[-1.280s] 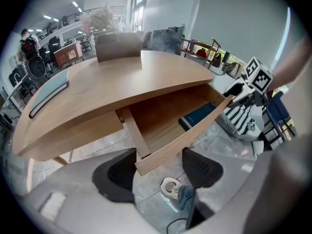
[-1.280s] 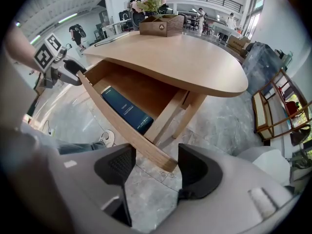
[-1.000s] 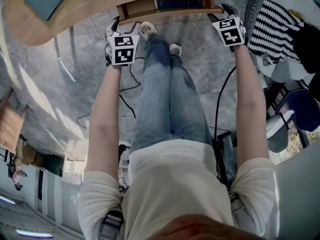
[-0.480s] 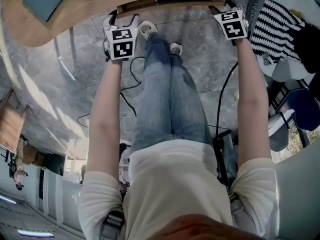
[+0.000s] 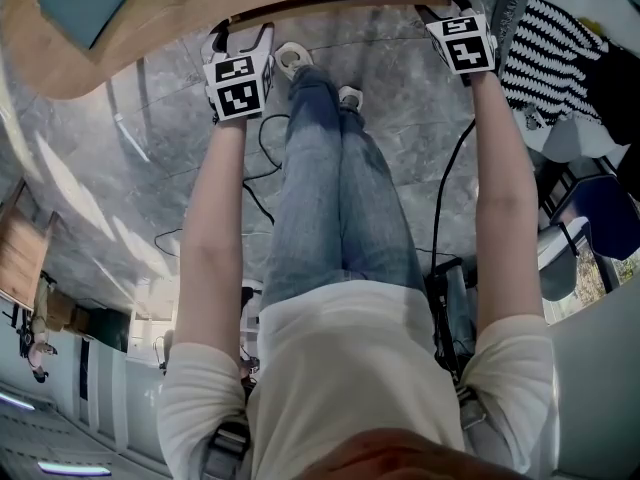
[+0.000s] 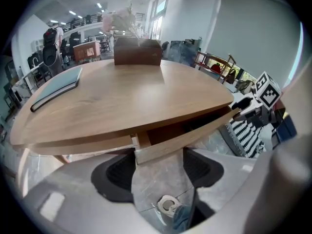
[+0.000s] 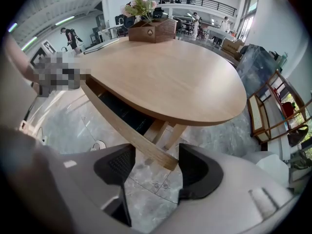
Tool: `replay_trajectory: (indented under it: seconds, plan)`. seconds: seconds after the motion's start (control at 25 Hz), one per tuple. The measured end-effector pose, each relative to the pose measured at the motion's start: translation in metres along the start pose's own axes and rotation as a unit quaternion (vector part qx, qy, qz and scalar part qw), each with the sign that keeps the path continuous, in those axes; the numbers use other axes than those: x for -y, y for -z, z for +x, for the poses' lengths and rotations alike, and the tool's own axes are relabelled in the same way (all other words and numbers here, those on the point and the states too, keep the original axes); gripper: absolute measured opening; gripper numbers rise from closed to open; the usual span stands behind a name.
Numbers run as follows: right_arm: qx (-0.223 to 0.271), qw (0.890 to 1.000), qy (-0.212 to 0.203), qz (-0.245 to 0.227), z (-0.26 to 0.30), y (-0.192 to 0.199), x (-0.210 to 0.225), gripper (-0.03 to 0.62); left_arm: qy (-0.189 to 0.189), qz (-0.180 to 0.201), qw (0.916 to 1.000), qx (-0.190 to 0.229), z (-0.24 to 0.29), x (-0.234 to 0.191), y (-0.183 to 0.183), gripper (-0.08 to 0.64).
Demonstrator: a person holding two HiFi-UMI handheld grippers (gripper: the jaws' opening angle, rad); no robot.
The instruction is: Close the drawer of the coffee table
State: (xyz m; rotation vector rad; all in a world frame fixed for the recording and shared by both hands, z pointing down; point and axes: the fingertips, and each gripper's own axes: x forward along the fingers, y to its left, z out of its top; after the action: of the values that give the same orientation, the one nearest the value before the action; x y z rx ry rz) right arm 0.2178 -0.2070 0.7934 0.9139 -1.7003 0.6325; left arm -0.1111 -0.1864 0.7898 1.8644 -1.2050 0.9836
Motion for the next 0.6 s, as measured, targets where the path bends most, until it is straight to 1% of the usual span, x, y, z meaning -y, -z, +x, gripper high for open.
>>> replay_trajectory:
  seconds: [0.28, 0.6]
  plan:
    - [0.015, 0.999, 0.015, 0.04, 0.001, -0.009, 0.008, 0.284, 0.01, -0.029, 0.9995, 0.01, 0.005, -0.005, -0.012, 0.31]
    - [0.026, 0.997, 0.029, 0.067, 0.003, -0.017, 0.014, 0.284, 0.011, -0.055, 0.9983, 0.015, 0.009, -0.009, -0.019, 0.31]
